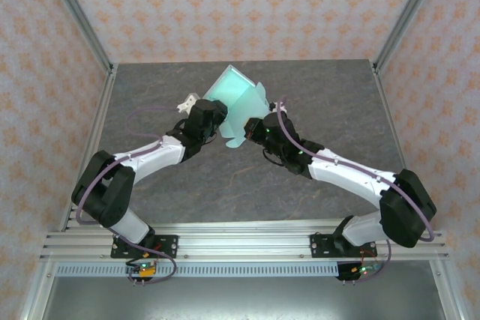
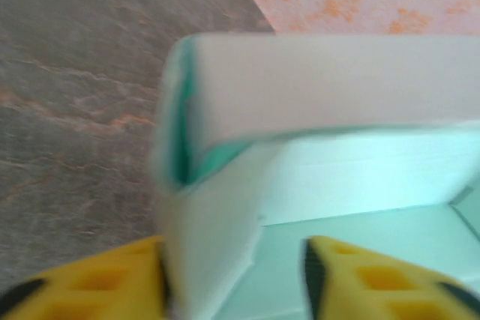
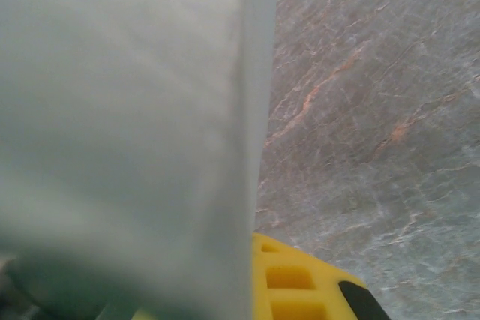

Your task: Fold the paper box

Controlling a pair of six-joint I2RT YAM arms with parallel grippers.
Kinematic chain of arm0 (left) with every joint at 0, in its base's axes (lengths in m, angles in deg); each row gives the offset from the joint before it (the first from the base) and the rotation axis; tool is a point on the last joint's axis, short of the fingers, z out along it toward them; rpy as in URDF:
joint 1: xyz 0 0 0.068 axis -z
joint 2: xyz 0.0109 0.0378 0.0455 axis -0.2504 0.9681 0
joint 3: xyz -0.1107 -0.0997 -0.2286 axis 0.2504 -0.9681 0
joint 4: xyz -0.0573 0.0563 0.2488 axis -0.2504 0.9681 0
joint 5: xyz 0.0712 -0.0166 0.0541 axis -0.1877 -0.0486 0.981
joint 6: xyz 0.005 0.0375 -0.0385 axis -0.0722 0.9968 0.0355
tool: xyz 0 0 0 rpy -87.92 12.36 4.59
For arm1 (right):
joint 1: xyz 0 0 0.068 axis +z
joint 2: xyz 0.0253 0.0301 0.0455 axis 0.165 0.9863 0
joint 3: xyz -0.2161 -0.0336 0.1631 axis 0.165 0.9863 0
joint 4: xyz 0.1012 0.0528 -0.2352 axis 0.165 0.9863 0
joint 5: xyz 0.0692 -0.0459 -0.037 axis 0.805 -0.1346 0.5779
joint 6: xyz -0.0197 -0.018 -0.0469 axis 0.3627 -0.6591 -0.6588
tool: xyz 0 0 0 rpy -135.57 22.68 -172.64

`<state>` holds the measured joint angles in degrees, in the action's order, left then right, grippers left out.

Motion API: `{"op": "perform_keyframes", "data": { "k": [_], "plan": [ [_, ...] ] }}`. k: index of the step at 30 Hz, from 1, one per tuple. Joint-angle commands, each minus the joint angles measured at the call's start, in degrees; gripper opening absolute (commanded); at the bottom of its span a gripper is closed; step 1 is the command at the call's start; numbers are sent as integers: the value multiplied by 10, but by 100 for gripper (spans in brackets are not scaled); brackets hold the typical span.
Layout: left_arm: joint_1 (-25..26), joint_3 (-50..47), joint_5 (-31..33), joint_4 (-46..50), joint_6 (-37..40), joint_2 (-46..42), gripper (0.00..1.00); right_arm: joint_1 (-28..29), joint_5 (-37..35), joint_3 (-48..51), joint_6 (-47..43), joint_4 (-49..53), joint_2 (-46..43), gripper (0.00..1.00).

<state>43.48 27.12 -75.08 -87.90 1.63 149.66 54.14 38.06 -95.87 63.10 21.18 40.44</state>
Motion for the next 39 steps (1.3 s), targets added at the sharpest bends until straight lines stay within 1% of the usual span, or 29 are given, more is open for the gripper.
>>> {"op": "perform_keyframes", "data": {
  "k": [1, 3, 6, 8, 10, 12, 15, 16, 17, 18, 20, 22, 24, 25, 27, 31, 33, 35, 38, 39],
  "plan": [
    [-5, -26, -44, -44, 39, -46, 99, -26, -10, -32, -121, 40, -18, 0],
    [-8, -39, -43, 21, 36, -87, 100, -55, 30, -42, -203, 74, -30, 0],
    [-31, -58, -101, 67, 47, -147, 100, -106, 93, -73, -347, 170, -43, 0],
    [-47, -51, -121, 125, 90, -185, 100, -133, 148, -99, -470, 243, -42, 0],
    [-60, -29, -121, 193, 152, -220, 100, -144, 165, -123, -592, 314, -39, 0],
    [-76, -4, -136, 231, 216, -235, 100, -152, 170, -131, -669, 348, -44, 0],
    [-100, 41, -255, 244, 346, -220, 100, -158, 181, -136, -771, 375, -60, 0],
    [-102, 66, -291, 270, 401, -209, 100, -158, 178, -140, -796, 384, -64, 0],
    [-102, 89, -313, 300, 435, -198, 100, -159, 178, -145, -819, 394, -67, 0],
    [-104, 108, -333, 327, 460, -188, 100, -165, 189, -144, -848, 401, -75, 0],
    [-116, 122, -418, 344, 487, -170, 100, -179, 245, -143, -922, 423, -89, 0],
    [-119, 126, -515, 340, 489, -151, 100, -186, 255, -149, -939, 432, -94, 0],
    [-120, 119, -563, 318, 463, -133, 100, -189, 254, -161, -959, 455, -90, 0],
    [-118, 114, -570, 307, 449, -127, 100, -189, 248, -164, -961, 461, -88, 0],
    [-118, 104, -570, 300, 443, -123, 100, -192, 243, -165, -964, 461, -86, 0],
    [-94, 97, -537, 316, 489, -127, 100, -194, 268, -167, -961, 467, -85, 0],
    [-79, 103, -531, 332, 511, -118, 100, -194, 285, -172, -959, 476, -79, 0],
    [-70, 107, -529, 341, 515, -107, 99, -194, 296, -176, -958, 484, -73, 0],
    [-64, 115, -529, 350, 517, -92, 89, -194, 307, -178, -959, 485, -70, 0],
    [-61, 120, -531, 358, 526, -87, 83, -194, 307, -177, -959, 483, -70, 0]
  ]
}}
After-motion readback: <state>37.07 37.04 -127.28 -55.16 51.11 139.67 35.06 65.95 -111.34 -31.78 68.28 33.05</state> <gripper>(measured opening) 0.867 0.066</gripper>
